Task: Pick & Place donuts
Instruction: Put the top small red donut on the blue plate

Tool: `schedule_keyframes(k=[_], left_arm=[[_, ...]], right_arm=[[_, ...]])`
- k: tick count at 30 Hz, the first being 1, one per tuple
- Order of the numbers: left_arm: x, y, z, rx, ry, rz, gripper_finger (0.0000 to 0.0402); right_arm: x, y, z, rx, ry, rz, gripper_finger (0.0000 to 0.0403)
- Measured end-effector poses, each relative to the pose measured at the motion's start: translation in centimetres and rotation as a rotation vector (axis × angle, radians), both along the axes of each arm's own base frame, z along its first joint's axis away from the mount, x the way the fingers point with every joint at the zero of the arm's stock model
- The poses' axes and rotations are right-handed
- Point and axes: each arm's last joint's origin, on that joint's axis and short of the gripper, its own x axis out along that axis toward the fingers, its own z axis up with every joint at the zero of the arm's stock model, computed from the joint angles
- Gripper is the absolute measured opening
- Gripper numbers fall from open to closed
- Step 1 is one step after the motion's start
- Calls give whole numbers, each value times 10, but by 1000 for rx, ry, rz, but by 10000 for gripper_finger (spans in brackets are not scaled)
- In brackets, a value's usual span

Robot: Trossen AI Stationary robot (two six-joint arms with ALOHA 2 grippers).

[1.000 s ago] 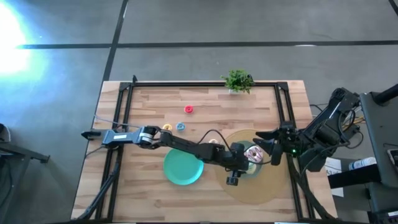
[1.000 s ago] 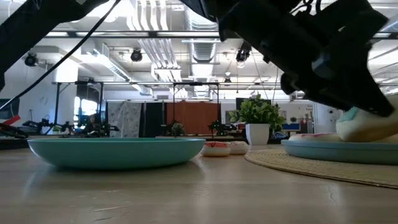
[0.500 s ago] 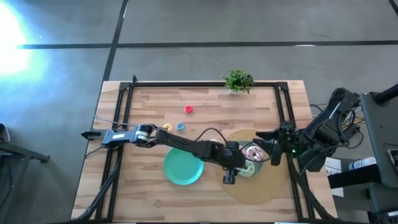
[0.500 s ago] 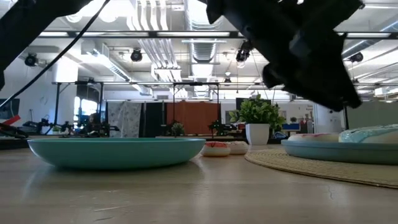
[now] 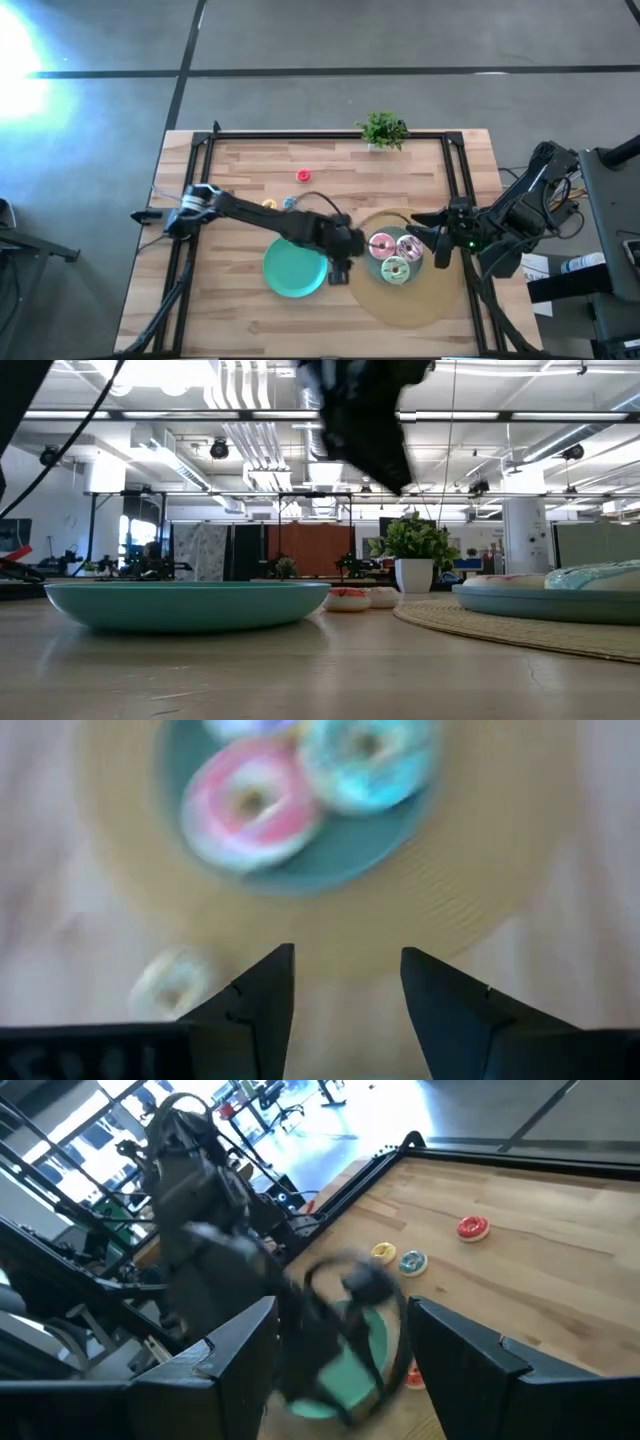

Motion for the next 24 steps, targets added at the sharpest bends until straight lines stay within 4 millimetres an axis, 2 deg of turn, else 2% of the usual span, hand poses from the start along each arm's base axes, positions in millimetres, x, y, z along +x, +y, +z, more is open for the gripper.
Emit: schedule_keyframes(k=[2,5,12,15,20,24], left_arm=[[-19,20,0,1,13,102,158],[-49,62,-5,-58,31,268,158],[-109,181,-10,-244,-51,649,158],[-128,222,-17,-261,-40,765,158],[-146,268,-29,-301,-23,853,158],[-151,284,-48,-378,33,856,158]], right_arm=[[0,0,-1,-3,5,-1,216],[-1,-1,-1,-4,10,-2,216],[-1,-2,-3,-5,16,-20,216],[0,-4,-4,-2,18,-34,216],[2,-7,-5,-10,26,-54,216],[2,-9,-6,-12,35,-65,216]])
